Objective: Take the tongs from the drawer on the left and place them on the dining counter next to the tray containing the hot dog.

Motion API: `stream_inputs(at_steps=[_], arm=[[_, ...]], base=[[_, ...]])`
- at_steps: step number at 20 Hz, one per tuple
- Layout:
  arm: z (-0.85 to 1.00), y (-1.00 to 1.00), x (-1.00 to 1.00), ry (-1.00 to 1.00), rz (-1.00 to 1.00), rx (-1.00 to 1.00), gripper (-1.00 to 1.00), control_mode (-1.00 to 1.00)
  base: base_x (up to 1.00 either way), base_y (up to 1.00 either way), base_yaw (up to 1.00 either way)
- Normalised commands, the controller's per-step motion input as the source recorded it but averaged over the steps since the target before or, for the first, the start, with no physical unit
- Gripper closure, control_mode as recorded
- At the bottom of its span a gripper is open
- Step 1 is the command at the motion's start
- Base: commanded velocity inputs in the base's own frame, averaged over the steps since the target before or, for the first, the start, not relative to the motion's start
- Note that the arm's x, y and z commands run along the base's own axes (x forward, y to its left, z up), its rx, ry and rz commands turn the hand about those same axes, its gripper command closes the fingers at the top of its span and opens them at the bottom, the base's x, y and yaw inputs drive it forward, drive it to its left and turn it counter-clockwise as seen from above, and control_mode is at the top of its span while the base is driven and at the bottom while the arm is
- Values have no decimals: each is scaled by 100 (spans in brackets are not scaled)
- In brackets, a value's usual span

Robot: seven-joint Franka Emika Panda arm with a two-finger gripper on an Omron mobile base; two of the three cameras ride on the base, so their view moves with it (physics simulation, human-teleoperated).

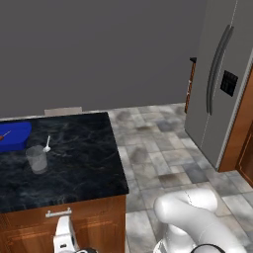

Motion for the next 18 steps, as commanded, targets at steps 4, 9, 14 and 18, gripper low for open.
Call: stream_inputs(at_steps=[4,9,14,18], arm=[[-2,10,7,-7,0,0,-100,-100],[0,1,29,1,0,0,-100,-100],[0,0,29,0,0,0,-100,-100],[0,3,9,0,0,0,-100,-100]], base=[[0,0,0],[0,0,0],[0,0,0],[0,0,0]])
